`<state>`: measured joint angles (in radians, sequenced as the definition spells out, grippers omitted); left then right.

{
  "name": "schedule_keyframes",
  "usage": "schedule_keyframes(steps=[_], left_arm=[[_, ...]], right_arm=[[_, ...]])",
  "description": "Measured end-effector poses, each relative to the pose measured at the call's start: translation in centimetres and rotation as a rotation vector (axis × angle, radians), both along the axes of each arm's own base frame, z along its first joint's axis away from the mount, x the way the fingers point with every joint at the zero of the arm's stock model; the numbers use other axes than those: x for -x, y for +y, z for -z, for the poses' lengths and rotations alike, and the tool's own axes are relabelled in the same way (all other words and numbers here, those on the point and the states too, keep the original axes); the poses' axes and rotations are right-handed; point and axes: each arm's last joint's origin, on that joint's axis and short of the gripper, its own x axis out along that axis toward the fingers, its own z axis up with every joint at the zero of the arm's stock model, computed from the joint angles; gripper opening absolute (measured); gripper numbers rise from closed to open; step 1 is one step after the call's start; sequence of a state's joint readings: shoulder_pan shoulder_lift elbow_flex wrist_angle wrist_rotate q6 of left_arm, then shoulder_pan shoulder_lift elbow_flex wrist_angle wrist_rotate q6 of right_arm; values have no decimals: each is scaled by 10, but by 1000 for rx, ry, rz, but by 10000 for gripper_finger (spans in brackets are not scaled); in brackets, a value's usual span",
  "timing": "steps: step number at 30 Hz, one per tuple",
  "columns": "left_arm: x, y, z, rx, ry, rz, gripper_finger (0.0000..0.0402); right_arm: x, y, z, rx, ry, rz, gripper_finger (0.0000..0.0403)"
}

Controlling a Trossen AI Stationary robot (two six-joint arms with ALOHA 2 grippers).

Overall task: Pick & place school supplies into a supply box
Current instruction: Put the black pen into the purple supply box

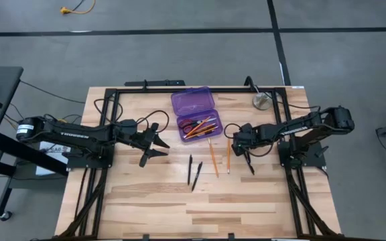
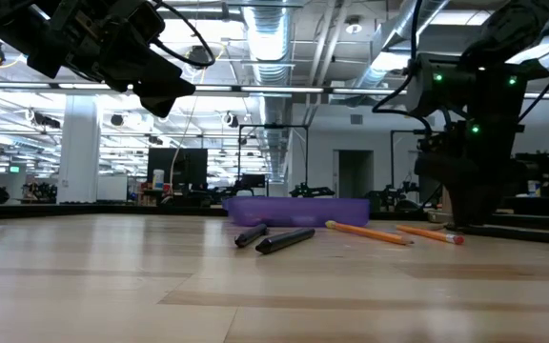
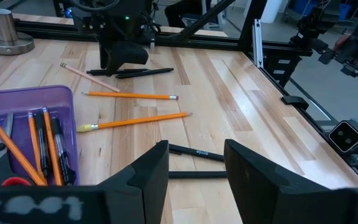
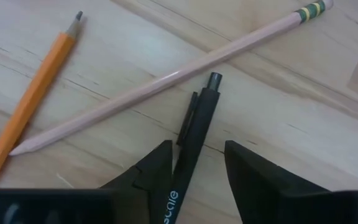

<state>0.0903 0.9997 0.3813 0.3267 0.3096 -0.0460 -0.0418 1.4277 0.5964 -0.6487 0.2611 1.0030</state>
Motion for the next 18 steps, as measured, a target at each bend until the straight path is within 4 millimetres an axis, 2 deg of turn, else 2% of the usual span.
schedule_keyframes(steps=[18], left_arm=[[0, 0, 0, 0, 0, 0, 144]], right_arm=[[3, 0, 0, 0, 24, 26, 87]])
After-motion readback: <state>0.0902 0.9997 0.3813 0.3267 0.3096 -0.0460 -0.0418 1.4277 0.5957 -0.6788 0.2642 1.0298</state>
